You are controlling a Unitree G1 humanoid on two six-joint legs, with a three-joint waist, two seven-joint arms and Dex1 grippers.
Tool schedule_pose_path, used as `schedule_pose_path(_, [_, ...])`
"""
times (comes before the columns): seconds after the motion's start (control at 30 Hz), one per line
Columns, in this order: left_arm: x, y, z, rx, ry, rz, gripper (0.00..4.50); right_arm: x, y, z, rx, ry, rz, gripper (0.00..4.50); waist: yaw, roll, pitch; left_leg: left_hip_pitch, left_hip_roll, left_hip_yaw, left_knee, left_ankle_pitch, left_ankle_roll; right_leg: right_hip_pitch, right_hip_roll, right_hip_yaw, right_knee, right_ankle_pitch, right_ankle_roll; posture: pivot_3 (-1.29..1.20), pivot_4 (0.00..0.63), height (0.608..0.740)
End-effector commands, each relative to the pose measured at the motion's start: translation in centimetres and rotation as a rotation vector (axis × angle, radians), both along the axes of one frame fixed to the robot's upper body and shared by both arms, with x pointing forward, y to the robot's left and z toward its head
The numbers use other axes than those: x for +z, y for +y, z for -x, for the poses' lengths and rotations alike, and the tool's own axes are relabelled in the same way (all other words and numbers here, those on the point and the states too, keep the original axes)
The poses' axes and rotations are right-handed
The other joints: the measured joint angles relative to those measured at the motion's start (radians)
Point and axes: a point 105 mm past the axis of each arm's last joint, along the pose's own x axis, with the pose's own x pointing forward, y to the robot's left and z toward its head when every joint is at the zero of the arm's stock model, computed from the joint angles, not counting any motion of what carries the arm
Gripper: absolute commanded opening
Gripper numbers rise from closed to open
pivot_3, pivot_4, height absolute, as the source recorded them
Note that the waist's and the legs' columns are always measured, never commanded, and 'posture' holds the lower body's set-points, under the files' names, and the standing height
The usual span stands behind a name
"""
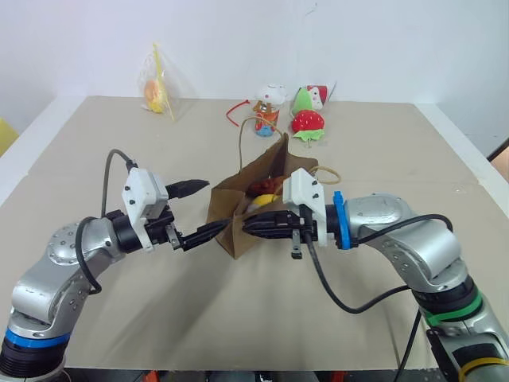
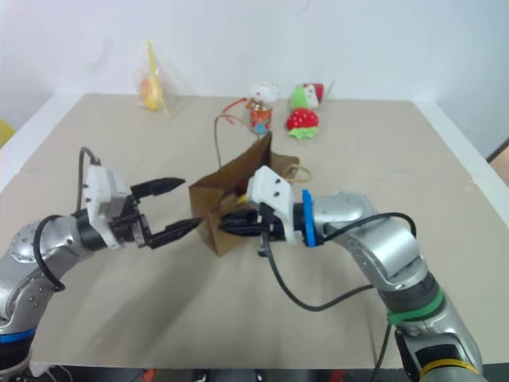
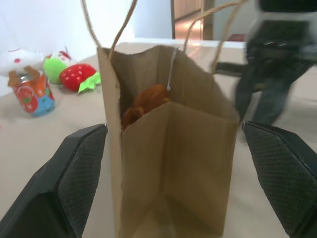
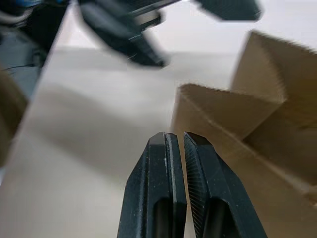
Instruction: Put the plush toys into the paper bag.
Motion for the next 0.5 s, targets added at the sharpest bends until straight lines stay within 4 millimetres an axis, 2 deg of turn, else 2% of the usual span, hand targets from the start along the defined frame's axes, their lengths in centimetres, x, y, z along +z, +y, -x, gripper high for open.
schedule_pose_path(0.03, [0.7,-0.5,0.4,-0.009,-0.052,0.016,4.50,0.9,0.7,-0.7,-0.027,-0.083,-0.019,0.49,0.000,0.000,0.000,0.000,0.000,0.000,0.000,0.000,0.000,0.000,0.000,0.000,0.000,0.000,0.000,0.00,0.150,0.740])
schedule_pose_path(0.17, [0.3,-0.8,0.4,-0.009,-0.041,0.027,4.50,0.9,1.0,-0.8,-0.037,-0.089,-0.027,0.49,0.000,0.000,0.000,0.000,-0.001,0.000,0.000,0.000,0.000,0.000,0.000,0.000,0.000,0.001,0.002,0.00,0.150,0.740])
schedule_pose_path(0.5, [-1.0,-0.7,-1.9,0.118,-0.023,0.030,4.50,0.6,0.8,-1.2,-0.053,-0.113,-0.007,0.49,0.000,0.000,0.000,0.000,0.000,0.000,0.000,0.000,0.000,0.000,0.000,0.000,0.000,0.001,0.002,0.00,0.150,0.740])
